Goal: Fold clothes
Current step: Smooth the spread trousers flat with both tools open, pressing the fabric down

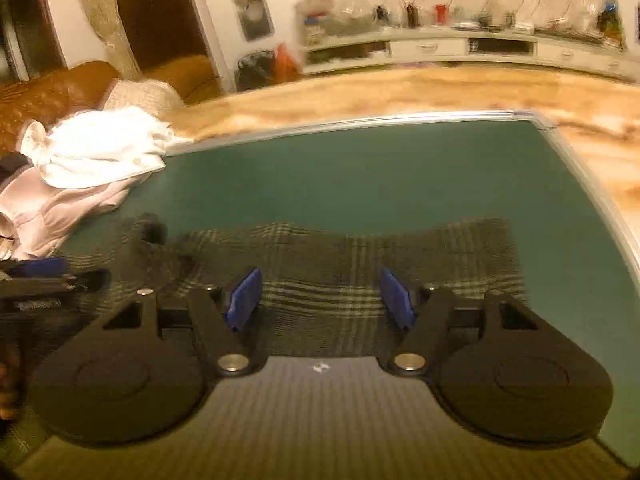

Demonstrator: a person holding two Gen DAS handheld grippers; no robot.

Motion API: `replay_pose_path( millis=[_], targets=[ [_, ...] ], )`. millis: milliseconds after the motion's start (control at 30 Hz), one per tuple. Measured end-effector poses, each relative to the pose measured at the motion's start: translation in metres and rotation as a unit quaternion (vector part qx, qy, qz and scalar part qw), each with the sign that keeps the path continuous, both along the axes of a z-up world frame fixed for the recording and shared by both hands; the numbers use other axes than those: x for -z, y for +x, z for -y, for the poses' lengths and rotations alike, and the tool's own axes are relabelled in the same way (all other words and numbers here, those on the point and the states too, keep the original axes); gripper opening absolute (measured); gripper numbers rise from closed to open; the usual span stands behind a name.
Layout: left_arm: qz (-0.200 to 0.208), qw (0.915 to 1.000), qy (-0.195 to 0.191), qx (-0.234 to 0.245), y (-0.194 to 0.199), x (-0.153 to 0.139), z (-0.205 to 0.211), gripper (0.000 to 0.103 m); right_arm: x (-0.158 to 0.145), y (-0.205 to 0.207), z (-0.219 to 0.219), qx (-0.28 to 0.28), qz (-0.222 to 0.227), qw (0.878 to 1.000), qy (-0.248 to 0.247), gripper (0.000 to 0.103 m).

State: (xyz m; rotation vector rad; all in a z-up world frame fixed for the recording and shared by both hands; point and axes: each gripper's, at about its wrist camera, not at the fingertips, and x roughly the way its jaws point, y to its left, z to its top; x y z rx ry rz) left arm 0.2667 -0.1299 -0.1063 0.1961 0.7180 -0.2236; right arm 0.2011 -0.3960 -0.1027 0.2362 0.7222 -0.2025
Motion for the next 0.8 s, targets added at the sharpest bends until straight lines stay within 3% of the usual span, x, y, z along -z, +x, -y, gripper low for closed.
replay_pose_path(
  millis=[67,133,267,333,400,500,600,700,733,800],
  targets=[
    [0.006,0.9997,0.01,-0.021,0.001,-0.001,-0.007,0.094,0.002,-0.007,-0.004,0.043,-0.017,0.998,-0.045,0.072],
    [0.009,0.9997,0.014,-0.019,0.001,-0.002,-0.01,0.096,0.001,-0.014,-0.006,0.079,-0.021,0.996,-0.045,0.072],
    [0.014,0.9996,0.021,-0.015,0.001,-0.003,-0.015,0.097,-0.012,-0.052,0.004,0.085,0.024,0.996,0.012,0.074],
    [0.017,0.9995,0.023,-0.013,0.001,-0.004,-0.017,0.088,-0.022,-0.073,0.024,0.11,0.048,0.992,0.033,0.075],
    [0.016,0.9998,0.013,0.0,0.001,-0.006,-0.015,0.085,-0.021,-0.079,0.057,0.118,0.04,0.988,0.093,0.075],
    [0.017,0.9995,-0.008,0.023,0.002,-0.011,-0.011,0.085,0.0,-0.081,0.107,0.093,0.005,0.976,0.195,0.075],
    [0.015,0.9984,-0.027,0.047,0.007,-0.016,-0.007,0.086,0.004,-0.077,0.122,0.044,0.01,0.972,0.232,0.075],
    [0.01,0.9986,-0.01,0.05,0.01,-0.01,-0.003,0.088,0.004,-0.066,0.116,-0.001,0.009,0.972,0.234,0.076],
    [0.006,0.999,-0.008,0.043,0.012,-0.007,-0.006,0.088,0.002,-0.063,0.113,-0.008,0.006,0.975,0.222,0.075],
    [-0.001,0.9996,-0.006,0.028,0.016,-0.001,-0.012,0.09,-0.002,-0.059,0.11,-0.009,-0.007,0.98,0.197,0.047]
  ],
)
